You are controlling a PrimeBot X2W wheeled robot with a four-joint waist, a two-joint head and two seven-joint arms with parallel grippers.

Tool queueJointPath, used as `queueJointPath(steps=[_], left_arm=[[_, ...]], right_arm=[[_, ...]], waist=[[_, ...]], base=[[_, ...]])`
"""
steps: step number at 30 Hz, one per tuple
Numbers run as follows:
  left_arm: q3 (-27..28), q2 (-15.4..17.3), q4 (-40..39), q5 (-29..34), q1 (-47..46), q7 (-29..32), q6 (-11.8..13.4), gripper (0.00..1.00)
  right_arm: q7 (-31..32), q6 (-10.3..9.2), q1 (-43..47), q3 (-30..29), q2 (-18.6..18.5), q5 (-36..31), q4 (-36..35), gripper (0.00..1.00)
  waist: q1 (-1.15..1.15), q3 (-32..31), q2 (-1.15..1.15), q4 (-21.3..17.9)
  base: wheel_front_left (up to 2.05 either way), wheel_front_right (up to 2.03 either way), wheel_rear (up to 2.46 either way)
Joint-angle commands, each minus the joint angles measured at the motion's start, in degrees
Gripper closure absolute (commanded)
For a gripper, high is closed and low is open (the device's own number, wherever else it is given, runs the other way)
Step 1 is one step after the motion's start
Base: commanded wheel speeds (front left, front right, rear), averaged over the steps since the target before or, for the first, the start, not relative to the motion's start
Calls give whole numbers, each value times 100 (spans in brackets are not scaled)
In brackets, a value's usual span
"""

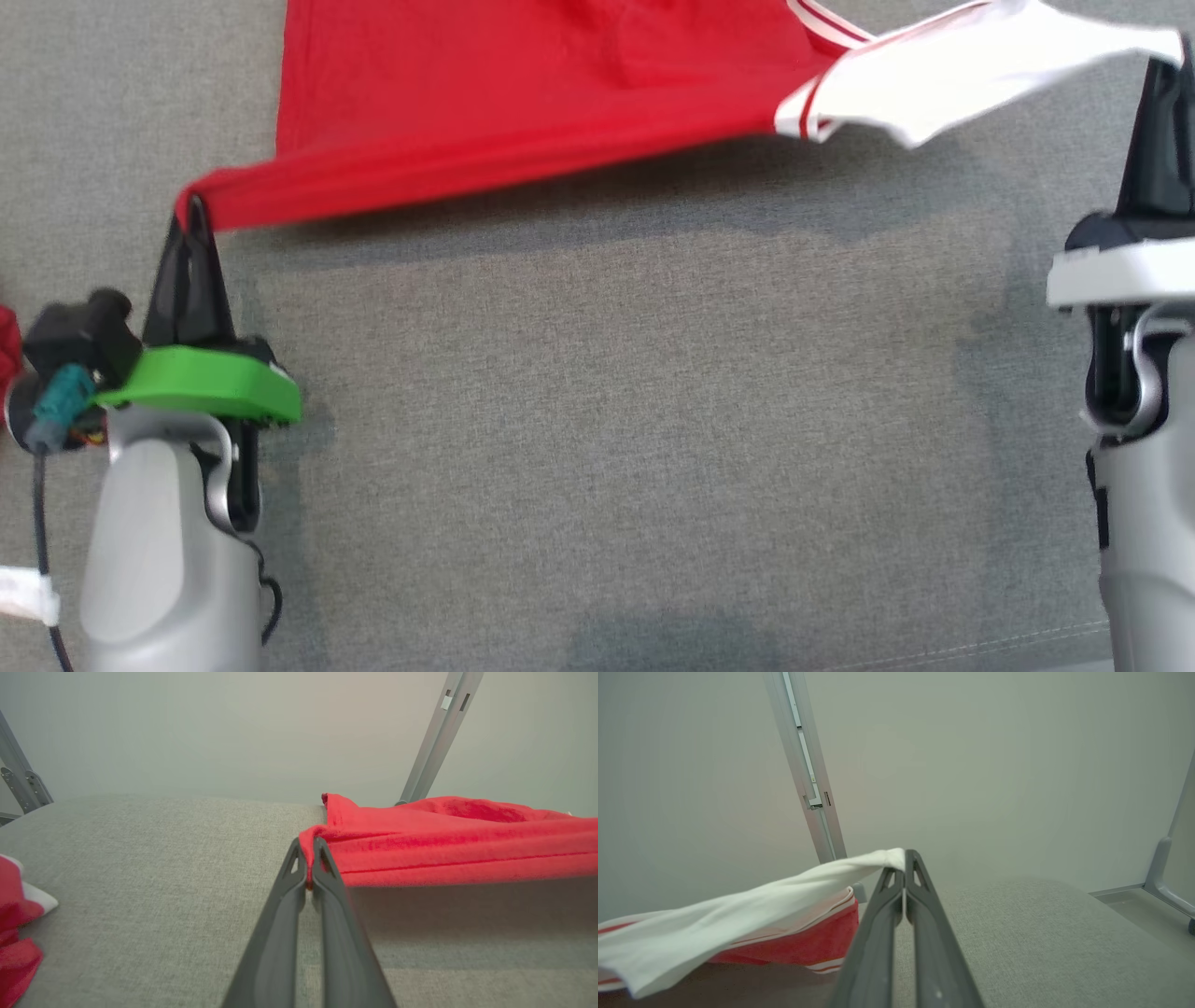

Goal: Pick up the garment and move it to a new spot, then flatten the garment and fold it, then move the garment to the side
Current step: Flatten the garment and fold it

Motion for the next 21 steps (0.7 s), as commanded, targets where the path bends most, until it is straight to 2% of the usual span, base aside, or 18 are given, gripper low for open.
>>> queueJointPath(steps=[1, 7, 10, 21], left_arm=[[122, 26, 49, 30, 299, 4, 46, 100], [138, -124, 235, 68, 1056, 2, 30, 100], [163, -149, 280, 31, 1295, 3, 25, 100], [167, -174, 435, -88, 1766, 2, 20, 100]], right_arm=[[-20, -29, 287, -144, -25, 98, -40, 100], [-23, -29, 1305, -204, 179, 275, 115, 100], [-24, -28, 1673, -52, 240, 261, 218, 100], [-24, -27, 2160, 127, 298, 205, 473, 100]], waist=[[0, -276, 0, -27], [0, -711, 0, -29], [0, -935, 0, -45], [0, -1375, 0, -54]], base=[[0, 0, 0], [0, 0, 0], [0, 0, 0], [0, 0, 0]])
